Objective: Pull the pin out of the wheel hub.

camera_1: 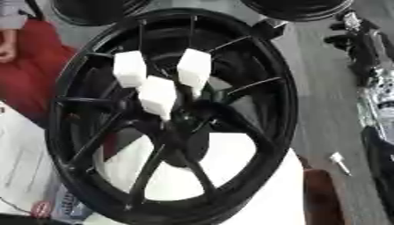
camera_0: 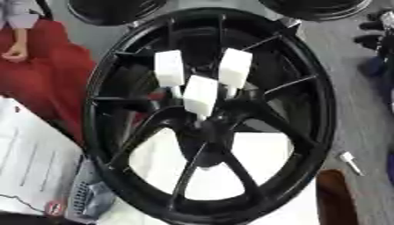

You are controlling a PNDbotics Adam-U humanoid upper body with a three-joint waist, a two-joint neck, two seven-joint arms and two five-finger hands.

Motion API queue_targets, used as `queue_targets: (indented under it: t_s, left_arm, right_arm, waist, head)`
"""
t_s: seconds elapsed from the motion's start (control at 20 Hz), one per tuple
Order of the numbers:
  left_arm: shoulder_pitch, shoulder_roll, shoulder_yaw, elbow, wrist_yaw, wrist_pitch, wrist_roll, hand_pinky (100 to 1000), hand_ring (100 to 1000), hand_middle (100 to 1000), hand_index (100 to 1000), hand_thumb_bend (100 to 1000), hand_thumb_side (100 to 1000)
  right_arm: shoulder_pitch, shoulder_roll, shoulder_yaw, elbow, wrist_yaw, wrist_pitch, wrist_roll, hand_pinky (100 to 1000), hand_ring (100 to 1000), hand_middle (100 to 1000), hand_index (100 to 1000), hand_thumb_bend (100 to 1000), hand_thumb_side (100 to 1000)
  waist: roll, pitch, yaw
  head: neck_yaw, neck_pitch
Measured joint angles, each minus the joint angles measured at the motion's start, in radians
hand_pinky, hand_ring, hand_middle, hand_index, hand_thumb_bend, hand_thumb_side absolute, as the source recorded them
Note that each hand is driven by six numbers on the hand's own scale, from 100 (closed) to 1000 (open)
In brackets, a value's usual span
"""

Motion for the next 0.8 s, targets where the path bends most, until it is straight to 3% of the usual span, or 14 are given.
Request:
queue_targets:
  t_s: [0.45,0.65,0.8]
  left_arm:
    - [0.003,0.026,-0.006,-0.003,-0.02,0.014,-0.018,796,826,774,856,432,745]
    - [0.014,0.136,-0.029,-0.032,-0.087,0.052,-0.099,804,825,775,863,426,752]
    - [0.021,0.268,-0.056,-0.074,-0.181,0.081,-0.243,814,825,781,869,438,752]
  right_arm:
    - [0.005,-0.006,-0.001,-0.01,0.003,0.007,0.007,858,684,725,814,100,840]
    - [0.009,-0.03,-0.001,-0.014,0.006,0.011,0.01,858,684,725,814,100,838]
    - [0.016,-0.049,0.001,-0.019,0.007,0.012,0.011,858,685,725,814,100,837]
  waist:
    - [0.01,0.0,-0.009]
    - [0.017,0.002,-0.014]
    - [0.02,0.003,-0.018]
  head:
    - [-0.014,0.017]
    - [-0.026,0.018]
    - [-0.036,0.021]
